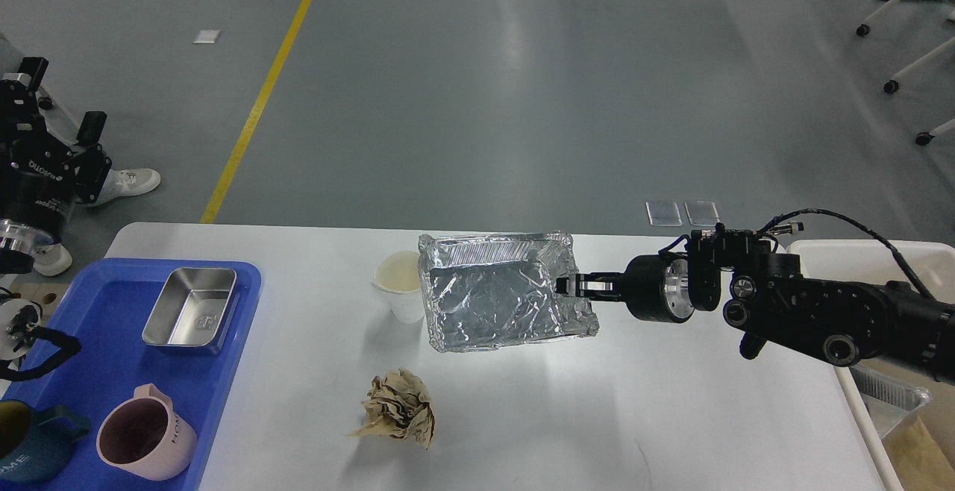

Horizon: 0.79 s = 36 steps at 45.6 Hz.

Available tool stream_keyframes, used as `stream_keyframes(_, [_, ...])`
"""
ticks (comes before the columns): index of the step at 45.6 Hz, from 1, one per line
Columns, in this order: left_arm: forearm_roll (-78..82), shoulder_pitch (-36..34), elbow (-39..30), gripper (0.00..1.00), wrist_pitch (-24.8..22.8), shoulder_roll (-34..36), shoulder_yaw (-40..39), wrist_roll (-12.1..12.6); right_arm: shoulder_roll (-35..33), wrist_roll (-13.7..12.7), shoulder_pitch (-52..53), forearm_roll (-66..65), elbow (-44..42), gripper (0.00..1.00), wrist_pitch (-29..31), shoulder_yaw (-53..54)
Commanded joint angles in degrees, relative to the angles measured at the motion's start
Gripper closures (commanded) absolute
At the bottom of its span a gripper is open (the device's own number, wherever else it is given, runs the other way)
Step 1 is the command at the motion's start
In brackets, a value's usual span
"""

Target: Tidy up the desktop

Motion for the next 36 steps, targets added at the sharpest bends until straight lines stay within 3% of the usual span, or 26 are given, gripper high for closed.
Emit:
stream_keyframes(1, [1.0,5.5,-4.2,0.04,0.3,2.7,-3.3,-1.7,0.1,0.0,-0.4,0.0,-0.1,1.00,0.0,0.0])
stream_keyframes(11, [1.9,7.3,-3.9,0.04,1.8,3.4,-2.6,-0.6,1.5,0.0,-1.0,-0.2,-0.8,1.00,-0.1,0.0])
stream_keyframes(16, [2.4,9.7,-3.5,0.03,5.2,3.5,-2.0,2.8,1.5,-0.2,-0.9,-0.1,-0.8,1.00,-0.3,0.0])
stream_keyframes(23, [10.5,10.8,-3.9,0.03,6.0,4.7,-0.9,5.6,1.5,-0.2,-0.8,-0.1,-0.9,1.00,-0.3,0.0])
stream_keyframes(26, [12.6,10.9,-3.8,0.03,6.1,4.7,-0.3,10.6,1.5,-0.2,-0.8,-0.1,-0.9,1.00,-0.3,0.0])
stream_keyframes(36, [13.5,10.6,-4.0,0.03,6.2,5.3,3.9,31.7,1.5,-0.2,-1.3,-0.3,-1.0,1.00,-0.3,0.0])
